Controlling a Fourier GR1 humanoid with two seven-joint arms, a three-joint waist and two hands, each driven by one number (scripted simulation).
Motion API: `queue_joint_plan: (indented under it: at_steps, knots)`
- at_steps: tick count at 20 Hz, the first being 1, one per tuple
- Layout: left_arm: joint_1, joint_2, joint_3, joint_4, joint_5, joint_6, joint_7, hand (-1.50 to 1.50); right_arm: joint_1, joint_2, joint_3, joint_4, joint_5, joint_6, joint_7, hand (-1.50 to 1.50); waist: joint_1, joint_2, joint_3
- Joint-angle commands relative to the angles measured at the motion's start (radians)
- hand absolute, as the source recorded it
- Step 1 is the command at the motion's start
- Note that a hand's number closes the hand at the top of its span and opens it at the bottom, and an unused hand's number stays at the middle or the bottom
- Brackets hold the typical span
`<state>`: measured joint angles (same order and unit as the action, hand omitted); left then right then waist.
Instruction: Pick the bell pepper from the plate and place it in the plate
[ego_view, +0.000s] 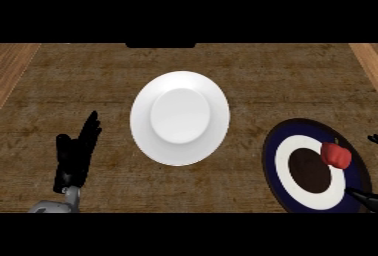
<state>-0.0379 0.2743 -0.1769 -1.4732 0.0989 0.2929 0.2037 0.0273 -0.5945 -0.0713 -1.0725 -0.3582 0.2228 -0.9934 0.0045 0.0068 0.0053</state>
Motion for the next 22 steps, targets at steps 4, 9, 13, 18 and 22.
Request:
queue_joint_plan:
  at_steps: [4,9,13,18,22]
  knots:
    - [-0.015,-0.006,-0.003,-0.005,-0.012,-0.005,0.03,0.0,-0.071,-0.131,-0.015,0.2,0.226,-0.06,-0.164,-1.5,0.008,-0.003,-0.003]
    - [0.006,-0.032,0.0,0.018,-0.03,-0.003,-0.025,0.0,-0.132,-0.192,0.046,0.175,0.34,-0.076,-0.015,-1.5,0.007,-0.005,-0.005]
    - [-0.065,-0.034,0.02,0.032,-0.021,-0.004,0.057,0.0,-0.092,-0.216,0.119,0.205,0.438,-0.038,-0.04,-1.5,0.001,-0.005,-0.004]
    - [-0.002,-0.039,0.016,-0.036,-0.032,-0.033,0.04,0.0,-0.229,-0.184,0.147,0.227,0.518,-0.03,0.097,-1.5,0.005,-0.006,-0.005]
    - [-0.014,-0.074,0.039,0.065,-0.065,-0.036,-0.036,0.0,-0.228,-0.13,0.147,0.188,0.568,-0.05,0.151,-1.5,-0.004,-0.007,-0.006]
